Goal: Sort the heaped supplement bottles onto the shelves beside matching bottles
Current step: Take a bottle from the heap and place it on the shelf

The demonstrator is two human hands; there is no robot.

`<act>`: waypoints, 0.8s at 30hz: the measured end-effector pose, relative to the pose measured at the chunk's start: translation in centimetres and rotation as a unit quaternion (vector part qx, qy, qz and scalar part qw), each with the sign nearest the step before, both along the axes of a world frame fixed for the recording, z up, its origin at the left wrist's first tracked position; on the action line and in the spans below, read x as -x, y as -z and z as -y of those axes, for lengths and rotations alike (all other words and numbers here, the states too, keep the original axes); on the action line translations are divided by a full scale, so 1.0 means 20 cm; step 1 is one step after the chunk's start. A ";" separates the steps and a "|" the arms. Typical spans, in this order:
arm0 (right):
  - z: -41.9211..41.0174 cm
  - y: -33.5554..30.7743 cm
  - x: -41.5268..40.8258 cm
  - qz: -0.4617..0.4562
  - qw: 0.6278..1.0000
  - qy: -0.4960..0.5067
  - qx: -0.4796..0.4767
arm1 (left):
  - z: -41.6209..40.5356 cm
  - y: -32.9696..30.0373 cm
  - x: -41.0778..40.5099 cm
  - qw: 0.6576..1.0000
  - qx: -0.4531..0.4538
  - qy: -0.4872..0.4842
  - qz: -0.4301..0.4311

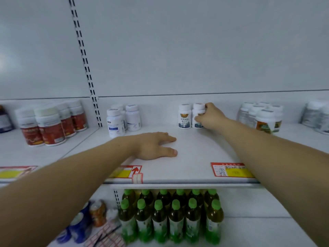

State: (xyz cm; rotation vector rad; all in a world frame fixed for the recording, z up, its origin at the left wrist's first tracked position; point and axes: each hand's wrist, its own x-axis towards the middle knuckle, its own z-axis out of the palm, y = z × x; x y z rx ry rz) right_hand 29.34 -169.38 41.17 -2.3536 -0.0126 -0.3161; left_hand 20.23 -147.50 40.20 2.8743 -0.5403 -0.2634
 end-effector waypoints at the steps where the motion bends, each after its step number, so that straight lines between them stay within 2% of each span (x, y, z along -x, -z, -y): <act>1: 0.00 -0.01 0.01 -0.004 1.000 0.003 0.005 | 0.00 -0.02 0.02 1.000 -0.006 -0.009 0.003; 5: -0.06 -0.15 0.12 0.045 0.997 0.035 0.045 | -0.06 -0.10 0.11 0.999 0.004 -0.043 0.026; 10: -0.45 -0.34 0.37 0.085 0.989 -0.052 0.105 | -0.40 -0.19 0.38 0.992 0.033 -0.100 0.066; 18: -1.74 -0.39 1.00 0.148 0.935 -0.285 0.150 | -1.37 -0.19 1.11 0.965 0.046 -0.232 0.110; 24: -2.70 -0.27 1.51 0.148 0.873 -0.430 0.176 | -2.10 0.00 1.75 0.920 0.070 -0.371 0.101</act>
